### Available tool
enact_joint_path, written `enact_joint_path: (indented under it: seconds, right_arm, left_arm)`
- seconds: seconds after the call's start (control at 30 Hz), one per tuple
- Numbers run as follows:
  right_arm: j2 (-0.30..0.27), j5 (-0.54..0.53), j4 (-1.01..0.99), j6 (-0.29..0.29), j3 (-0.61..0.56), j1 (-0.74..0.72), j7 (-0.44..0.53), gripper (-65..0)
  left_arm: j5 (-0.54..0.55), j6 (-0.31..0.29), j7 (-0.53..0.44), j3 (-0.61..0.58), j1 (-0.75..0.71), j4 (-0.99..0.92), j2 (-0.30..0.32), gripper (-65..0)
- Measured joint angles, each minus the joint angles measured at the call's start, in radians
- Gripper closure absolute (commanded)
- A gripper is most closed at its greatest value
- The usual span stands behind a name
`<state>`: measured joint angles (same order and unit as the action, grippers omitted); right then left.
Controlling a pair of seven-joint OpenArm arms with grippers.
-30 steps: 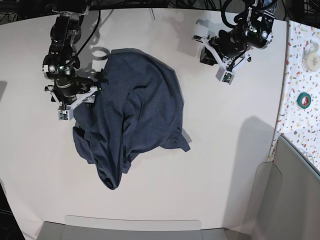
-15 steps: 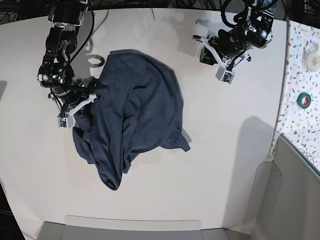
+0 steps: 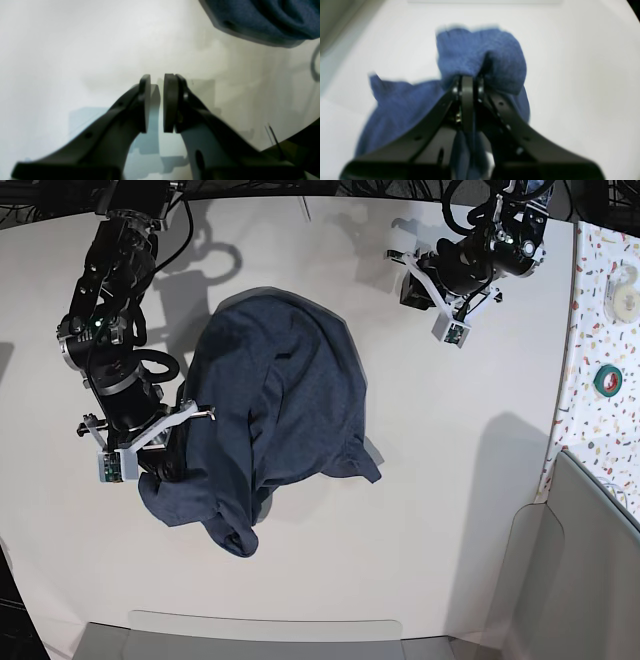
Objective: Layout the t-shirt on the table in an organized manner, then fold the t-shirt properly
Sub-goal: 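Grasp the shirt edge with the right gripper and drag it outward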
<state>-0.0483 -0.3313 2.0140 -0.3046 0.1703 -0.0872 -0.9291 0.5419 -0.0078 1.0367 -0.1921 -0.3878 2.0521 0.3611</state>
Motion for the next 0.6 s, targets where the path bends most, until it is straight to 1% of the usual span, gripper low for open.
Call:
enact_joint_path:
  seconds: [0.23, 0.33, 0.43, 0.5, 0.6]
  right_arm:
    - [0.026, 0.005, 0.000, 0.000, 0.002, -0.117, -0.001, 0.0]
    - [0.050, 0.007, 0.000, 0.000, 0.002, -0.146, -0.002, 0.0]
    - [0.058, 0.003, 0.002, 0.000, -0.002, -0.158, -0.001, 0.0]
    - [0.056, 0.006, 0.004, 0.002, -0.019, -0.155, -0.001, 0.0]
    - [0.051, 0.010, 0.007, 0.001, -0.084, -0.137, 0.004, 0.0]
  left_arm:
    - [-0.002, 0.000, 0.000, 0.005, 0.000, 0.000, 0.000, -9.8]
    - [-0.004, 0.000, 0.000, 0.005, 0.000, 0.000, 0.000, -9.8]
    - [-0.005, 0.000, 0.000, 0.005, 0.005, 0.000, 0.000, -9.8]
    - [-0.004, 0.000, 0.000, 0.005, 0.006, 0.000, 0.002, -9.8]
    - [-0.003, 0.000, -0.001, 0.005, 0.008, -0.004, 0.002, -9.8]
